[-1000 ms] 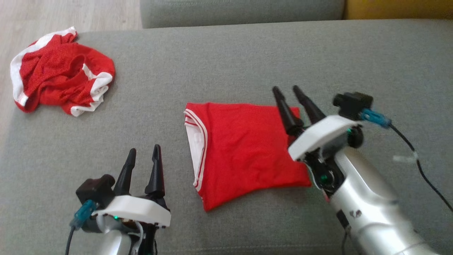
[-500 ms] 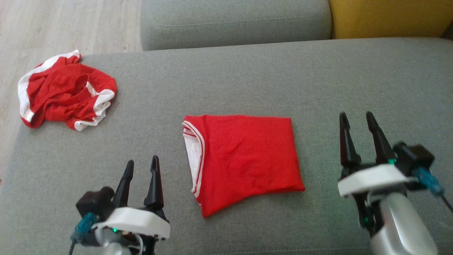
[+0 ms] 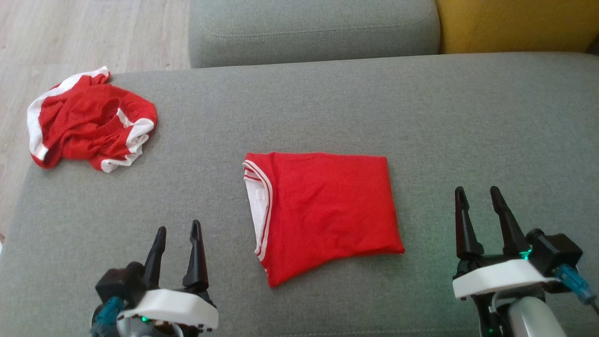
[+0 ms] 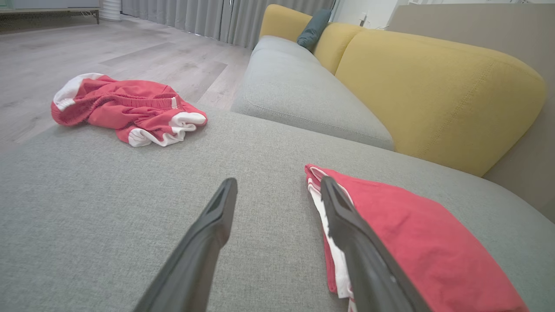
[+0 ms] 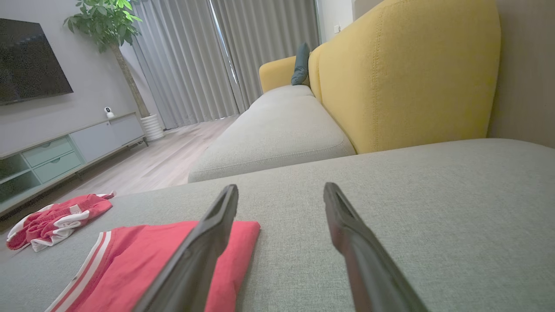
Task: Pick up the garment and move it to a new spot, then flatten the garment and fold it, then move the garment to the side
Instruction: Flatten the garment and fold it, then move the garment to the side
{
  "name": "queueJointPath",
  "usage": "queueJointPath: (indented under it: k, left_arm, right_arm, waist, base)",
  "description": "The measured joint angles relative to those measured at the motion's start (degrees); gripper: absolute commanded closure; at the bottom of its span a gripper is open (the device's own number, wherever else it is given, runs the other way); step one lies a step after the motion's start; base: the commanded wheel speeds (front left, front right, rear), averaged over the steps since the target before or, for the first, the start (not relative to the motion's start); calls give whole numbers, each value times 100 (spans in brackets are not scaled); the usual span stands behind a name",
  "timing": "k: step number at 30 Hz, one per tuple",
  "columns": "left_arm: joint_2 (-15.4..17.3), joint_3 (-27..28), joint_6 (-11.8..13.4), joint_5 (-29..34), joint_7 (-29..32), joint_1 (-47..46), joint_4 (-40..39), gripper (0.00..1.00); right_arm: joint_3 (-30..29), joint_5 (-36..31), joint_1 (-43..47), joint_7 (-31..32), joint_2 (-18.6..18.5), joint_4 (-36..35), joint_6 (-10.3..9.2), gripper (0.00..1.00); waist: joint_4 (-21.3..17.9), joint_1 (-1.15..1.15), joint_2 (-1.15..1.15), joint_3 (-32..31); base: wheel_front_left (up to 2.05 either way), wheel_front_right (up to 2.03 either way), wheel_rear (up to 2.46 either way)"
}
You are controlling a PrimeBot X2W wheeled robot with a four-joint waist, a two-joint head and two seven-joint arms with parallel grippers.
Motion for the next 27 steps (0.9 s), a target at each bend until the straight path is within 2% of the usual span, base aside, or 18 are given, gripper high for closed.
queueJointPath:
  k: [21, 27]
  left_arm:
    - [-29, 88, -53, 90, 0, -3, 25, 0]
    - [-32, 118, -56, 100, 0, -15, 25, 0]
  right_arm:
    - [-93, -48, -3, 107, 2, -25, 0, 0]
    - [-146, -105, -13, 333, 4, -20, 0, 0]
  waist:
    - [-6, 0, -1, 54]
    - [1, 0, -1, 118]
  base:
    - [0, 0, 0]
    - [0, 0, 0]
